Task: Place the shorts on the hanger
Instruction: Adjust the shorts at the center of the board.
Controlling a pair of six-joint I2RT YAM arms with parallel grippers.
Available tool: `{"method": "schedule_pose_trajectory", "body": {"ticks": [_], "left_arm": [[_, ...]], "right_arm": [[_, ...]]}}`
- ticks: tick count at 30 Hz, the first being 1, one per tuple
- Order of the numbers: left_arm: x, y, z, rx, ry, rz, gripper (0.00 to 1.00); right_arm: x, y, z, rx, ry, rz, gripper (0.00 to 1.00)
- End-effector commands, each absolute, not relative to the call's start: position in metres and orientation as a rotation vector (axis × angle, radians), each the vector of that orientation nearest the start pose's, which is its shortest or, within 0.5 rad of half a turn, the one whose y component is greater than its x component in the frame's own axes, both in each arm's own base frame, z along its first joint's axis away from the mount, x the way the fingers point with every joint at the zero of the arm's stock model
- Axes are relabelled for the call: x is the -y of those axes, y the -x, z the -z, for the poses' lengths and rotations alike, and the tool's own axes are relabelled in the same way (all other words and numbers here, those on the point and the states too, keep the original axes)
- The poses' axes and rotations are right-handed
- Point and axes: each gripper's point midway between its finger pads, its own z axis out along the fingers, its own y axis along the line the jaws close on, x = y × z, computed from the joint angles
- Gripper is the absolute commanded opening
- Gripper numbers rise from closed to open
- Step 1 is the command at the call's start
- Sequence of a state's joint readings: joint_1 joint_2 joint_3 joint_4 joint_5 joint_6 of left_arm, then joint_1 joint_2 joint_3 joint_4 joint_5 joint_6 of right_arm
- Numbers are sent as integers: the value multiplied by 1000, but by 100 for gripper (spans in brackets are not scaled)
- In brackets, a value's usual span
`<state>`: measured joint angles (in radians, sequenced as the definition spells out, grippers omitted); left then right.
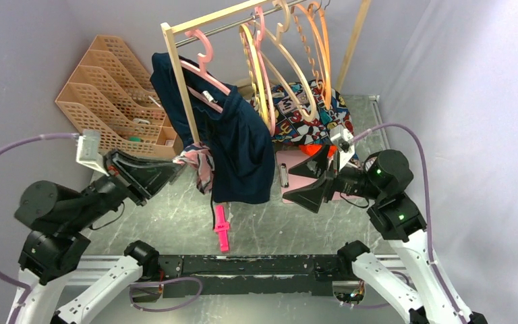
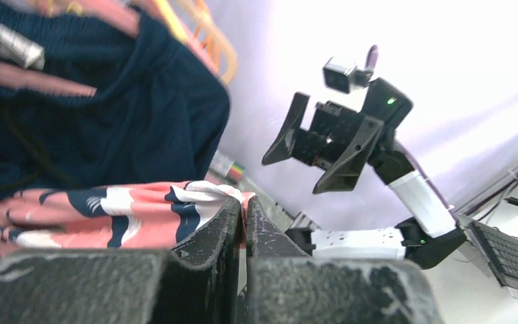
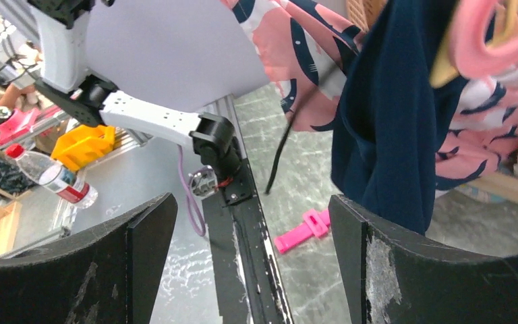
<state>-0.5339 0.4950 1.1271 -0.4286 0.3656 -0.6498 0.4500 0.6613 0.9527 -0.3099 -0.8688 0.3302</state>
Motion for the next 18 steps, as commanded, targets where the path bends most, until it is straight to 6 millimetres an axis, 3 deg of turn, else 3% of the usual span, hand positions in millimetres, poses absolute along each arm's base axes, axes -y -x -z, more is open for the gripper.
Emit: {"method": "schedule_pose_trajectory", "body": {"ticks": [1, 6, 11, 14, 18], "left_arm": [[161, -70, -532, -1161, -413, 1287, 7], [151, -45, -591, -971, -488, 1258, 7], [127, -31, -656, -811, -468, 1128, 7], [123, -32, -672, -777, -460, 1088, 7], [120, -41, -672, -786, -427, 1052, 7]], "right_arm": [[-222, -104, -396, -1408, 923, -1317, 88], [-227, -100, -420, -1350, 967, -1344, 88], [-235, -95, -429, -1322, 1010, -1374, 89], [-239, -98, -432, -1316, 1006, -1395, 89], [-244, -103, -430, -1331, 986, -1432, 89]]}}
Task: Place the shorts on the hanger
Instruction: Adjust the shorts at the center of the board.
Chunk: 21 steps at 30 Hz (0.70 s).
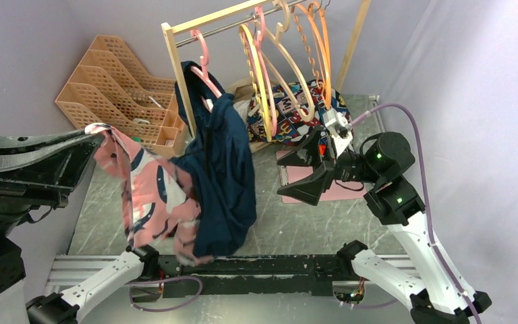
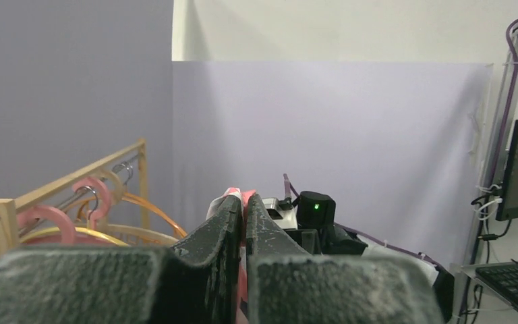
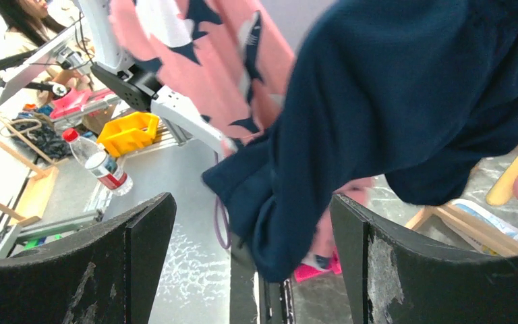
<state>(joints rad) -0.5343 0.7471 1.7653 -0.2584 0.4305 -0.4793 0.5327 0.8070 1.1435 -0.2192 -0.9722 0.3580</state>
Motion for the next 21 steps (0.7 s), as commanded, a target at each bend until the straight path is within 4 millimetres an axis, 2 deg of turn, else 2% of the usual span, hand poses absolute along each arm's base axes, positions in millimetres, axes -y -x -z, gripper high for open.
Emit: {"method": "schedule_pose_trajectory", "body": {"ticks": [1, 11, 16, 21], "left_arm": [[118, -41, -672, -784, -422, 1041, 7], [81, -52, -664, -816, -278, 848, 7], [79, -74, -650, -887, -233, 792, 7], [91, -101, -622, -973, -223, 773, 7]], "right_arm": [[-244, -103, -429, -1335, 983, -1434, 89], [-247, -107, -422, -1369, 984, -1413, 89], [-254, -119, -416, -1430, 951, -1400, 87], [-270, -139, -420, -1490, 894, -1282, 82]]}}
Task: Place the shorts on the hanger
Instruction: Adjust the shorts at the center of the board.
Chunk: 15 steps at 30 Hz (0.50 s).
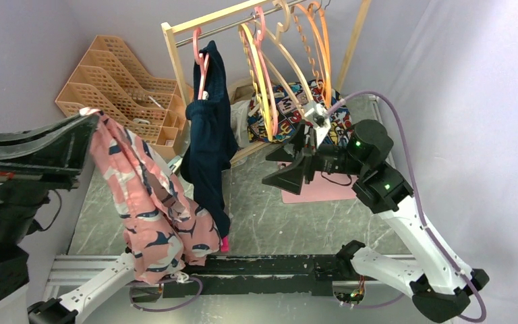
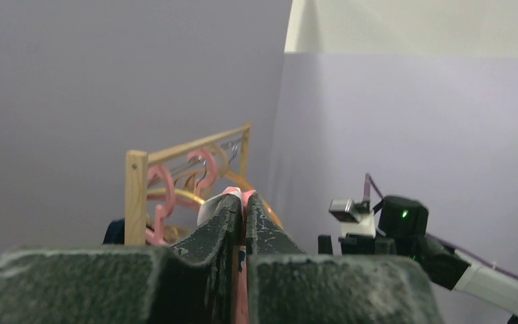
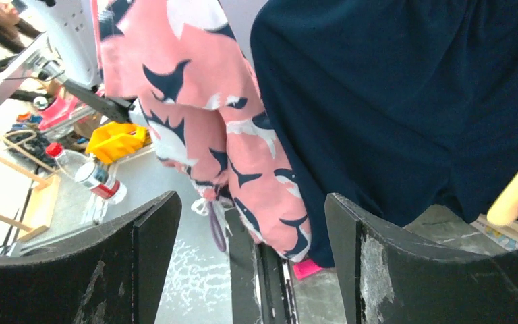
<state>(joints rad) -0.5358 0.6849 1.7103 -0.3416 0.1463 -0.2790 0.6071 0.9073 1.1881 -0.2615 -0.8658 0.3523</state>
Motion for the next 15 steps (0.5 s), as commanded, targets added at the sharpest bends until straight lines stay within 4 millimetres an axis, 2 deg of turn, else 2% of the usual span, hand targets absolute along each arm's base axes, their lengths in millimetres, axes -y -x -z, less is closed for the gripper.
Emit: {"method": "schedule_pose_trajectory", "body": {"ticks": [1, 4, 7, 9, 12, 15], "left_arm": [[94, -106, -616, -991, -224, 775, 7], [105, -118, -597, -1044, -239, 793, 7], [120, -119, -575, -1110, -308, 827, 7], [131, -114, -558, -1160, -375, 860, 7], [141, -101, -535, -1209, -451, 926, 7], [143, -84, -533, -1180, -482, 988, 7]], "right_arm": [[-275, -141, -423, -1487, 887, -1257, 82], [-295, -139, -430, -1486, 866, -1211, 81], [-317, -131, -432, -1489, 844, -1149, 80], [-331, -116, -429, -1472, 879, -1147, 81], [-351, -77, -421, -1405, 1004, -1258, 83], [-371, -46, -405, -1375, 1107, -1391, 84]]}}
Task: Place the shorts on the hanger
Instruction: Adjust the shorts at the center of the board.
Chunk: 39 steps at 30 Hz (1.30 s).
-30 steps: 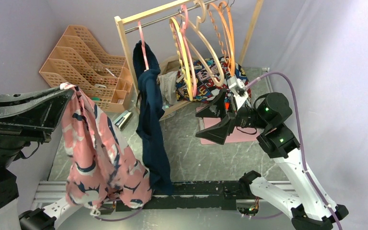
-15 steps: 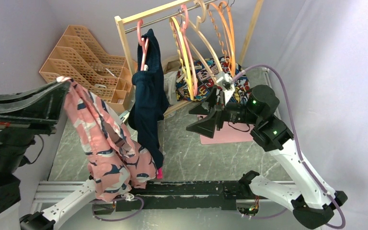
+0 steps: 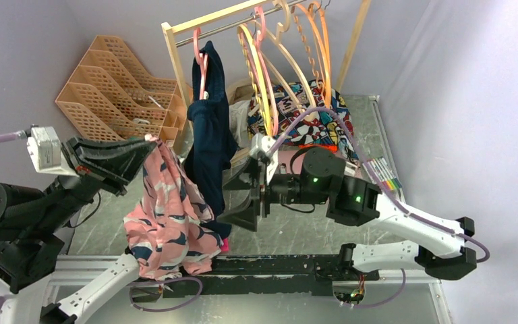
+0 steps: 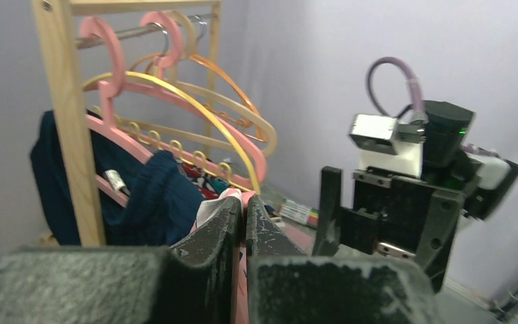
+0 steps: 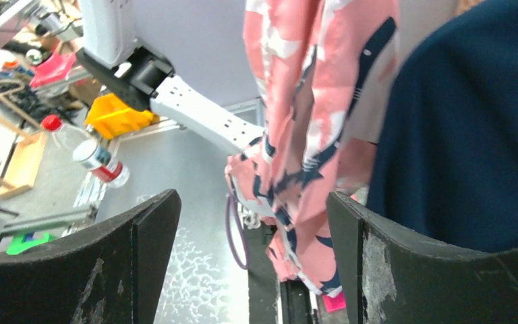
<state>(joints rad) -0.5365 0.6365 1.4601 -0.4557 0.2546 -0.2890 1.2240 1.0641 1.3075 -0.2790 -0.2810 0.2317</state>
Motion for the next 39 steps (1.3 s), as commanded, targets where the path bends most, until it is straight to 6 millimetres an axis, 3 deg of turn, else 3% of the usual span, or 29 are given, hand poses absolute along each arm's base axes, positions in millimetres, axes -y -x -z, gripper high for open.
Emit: {"method": "schedule_pose_trajectory", "body": {"ticks": [1, 6, 10, 16, 19, 21, 23, 25, 29, 31, 33, 36, 39], "left_arm": [[143, -81, -534, -1167, -485, 1001, 7], [145, -73, -544, -1144, -510, 1032, 7], [148, -68, -548, -1119, -538, 1048, 7], [150, -61, -558, -1093, -540, 1100, 7], [152, -56, -564, -1068, -560, 1126, 7], [152, -50, -572, -1039, -569, 1140, 7], [150, -42, -585, -991, -579, 1156, 7], [149, -34, -602, -942, -592, 1180, 7], [152, -16, -638, -826, -654, 1242, 7], [157, -14, -646, -786, -673, 1278, 7], [167, -25, -642, -801, -679, 1315, 7], [188, -52, -621, -874, -681, 1377, 7], [211, -86, -587, -986, -653, 1442, 7]], "right_arm": [[-379, -39, -399, -1372, 1132, -1408, 84], [-415, -14, -381, -1388, 1186, -1301, 84], [-425, -40, -372, -1467, 1062, -1129, 83], [-423, -59, -369, -1508, 957, -1022, 81], [-419, -66, -372, -1506, 912, -955, 65], [-414, -65, -380, -1482, 911, -950, 33], [-403, -63, -401, -1438, 904, -965, 1], [-386, -58, -432, -1367, 899, -1013, 0], [-328, -36, -518, -1162, 880, -1185, 0], [-297, -34, -545, -1105, 830, -1231, 0], [-273, -43, -548, -1114, 770, -1206, 0], [-250, -71, -522, -1227, 685, -1061, 0], [-233, -93, -491, -1345, 616, -933, 0]]}}
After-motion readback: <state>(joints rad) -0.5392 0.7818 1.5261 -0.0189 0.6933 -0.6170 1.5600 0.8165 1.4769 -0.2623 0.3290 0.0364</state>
